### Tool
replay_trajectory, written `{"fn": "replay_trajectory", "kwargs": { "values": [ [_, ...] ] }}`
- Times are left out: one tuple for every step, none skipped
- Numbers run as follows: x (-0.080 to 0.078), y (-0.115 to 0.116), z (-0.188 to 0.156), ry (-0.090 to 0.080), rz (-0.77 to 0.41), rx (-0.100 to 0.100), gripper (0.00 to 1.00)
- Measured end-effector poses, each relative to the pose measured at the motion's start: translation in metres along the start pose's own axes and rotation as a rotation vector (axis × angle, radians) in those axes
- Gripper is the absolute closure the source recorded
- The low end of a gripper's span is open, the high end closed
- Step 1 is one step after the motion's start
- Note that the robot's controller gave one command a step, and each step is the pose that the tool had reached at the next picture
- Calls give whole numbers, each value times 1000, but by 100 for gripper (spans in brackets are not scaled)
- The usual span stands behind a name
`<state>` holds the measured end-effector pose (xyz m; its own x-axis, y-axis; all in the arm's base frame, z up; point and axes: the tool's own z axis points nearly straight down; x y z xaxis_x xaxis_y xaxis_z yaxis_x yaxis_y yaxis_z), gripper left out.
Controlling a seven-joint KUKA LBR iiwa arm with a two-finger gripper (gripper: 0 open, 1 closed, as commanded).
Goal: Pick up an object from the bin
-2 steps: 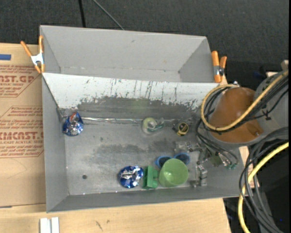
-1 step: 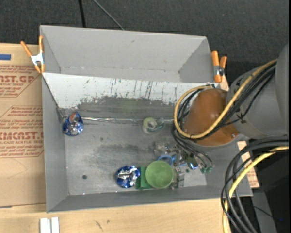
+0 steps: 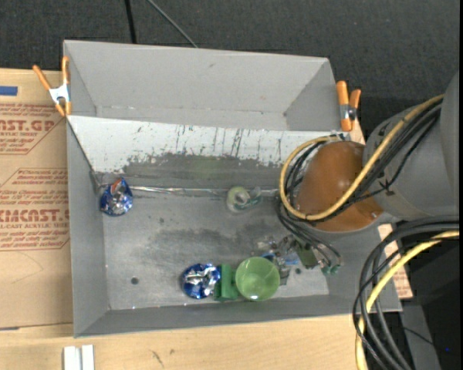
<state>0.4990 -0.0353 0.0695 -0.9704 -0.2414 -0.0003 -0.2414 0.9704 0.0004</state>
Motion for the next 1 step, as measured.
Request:
{"fn": "replay_trajectory", "kwargs": {
  "values": [
    [-25, 5, -193, -12, 102, 2, 100]
  ]
}}
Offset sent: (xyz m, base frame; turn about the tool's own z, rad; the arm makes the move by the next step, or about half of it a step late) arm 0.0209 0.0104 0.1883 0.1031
